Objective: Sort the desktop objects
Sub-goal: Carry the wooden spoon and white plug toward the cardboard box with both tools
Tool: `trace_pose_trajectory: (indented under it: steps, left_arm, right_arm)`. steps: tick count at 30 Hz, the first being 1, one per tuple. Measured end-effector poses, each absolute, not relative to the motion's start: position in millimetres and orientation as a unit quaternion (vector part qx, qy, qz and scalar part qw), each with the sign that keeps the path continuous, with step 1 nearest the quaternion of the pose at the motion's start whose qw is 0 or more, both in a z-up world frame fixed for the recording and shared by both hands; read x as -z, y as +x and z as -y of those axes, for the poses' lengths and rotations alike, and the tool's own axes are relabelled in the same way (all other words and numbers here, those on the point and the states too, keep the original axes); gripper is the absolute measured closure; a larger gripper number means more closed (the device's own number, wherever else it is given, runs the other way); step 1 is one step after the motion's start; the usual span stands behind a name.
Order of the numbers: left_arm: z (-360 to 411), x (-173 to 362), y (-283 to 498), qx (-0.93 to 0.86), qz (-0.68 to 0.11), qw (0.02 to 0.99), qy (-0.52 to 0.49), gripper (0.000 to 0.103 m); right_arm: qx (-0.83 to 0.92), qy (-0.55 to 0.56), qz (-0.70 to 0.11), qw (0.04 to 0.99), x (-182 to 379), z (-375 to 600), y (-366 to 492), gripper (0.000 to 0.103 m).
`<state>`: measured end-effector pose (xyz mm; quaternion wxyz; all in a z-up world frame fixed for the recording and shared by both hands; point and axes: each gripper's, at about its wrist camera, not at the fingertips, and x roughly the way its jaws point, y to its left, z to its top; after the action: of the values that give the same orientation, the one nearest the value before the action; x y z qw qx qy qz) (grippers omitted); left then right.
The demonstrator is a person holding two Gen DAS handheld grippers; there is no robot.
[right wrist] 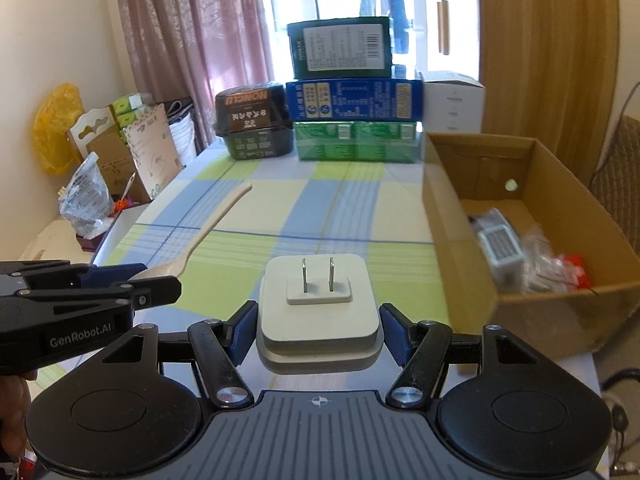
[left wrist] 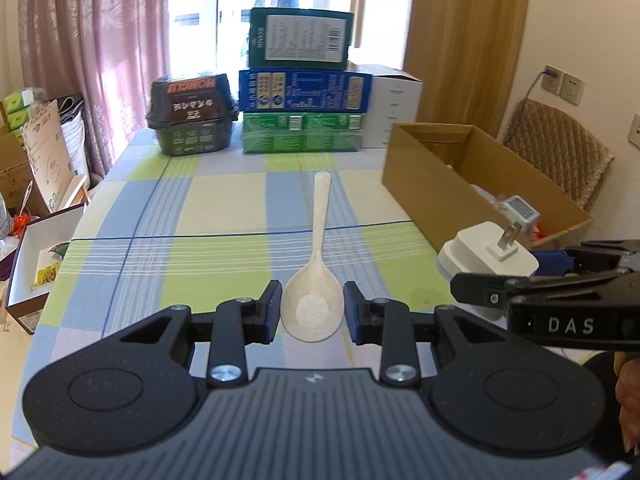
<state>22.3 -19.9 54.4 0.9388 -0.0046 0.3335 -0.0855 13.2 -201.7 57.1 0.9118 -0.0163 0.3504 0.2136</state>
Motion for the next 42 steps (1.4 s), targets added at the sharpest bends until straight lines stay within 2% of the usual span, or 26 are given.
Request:
trace_pose_trajectory:
  steps: [7,21,42]
  left_arm:
    - [52,-60,9,0.116,-0.337,0.934,-0.019,0.076]
    - [120,-68,-3,0.166,-0.339,0.926,0.017,0.076]
    - [217,-87,23,0.216,-0.325,0.92,0.045,0.076]
  right_arm:
    - [-0.197,-0.003,-0.343,0.919,-68,235,-1,0.041]
    - [-0.149,0.027,-0.33,0.932,-78,306,-15,0.041]
    - [-0.086,0.049,-0.31,0.946,-87,395,6,0.041]
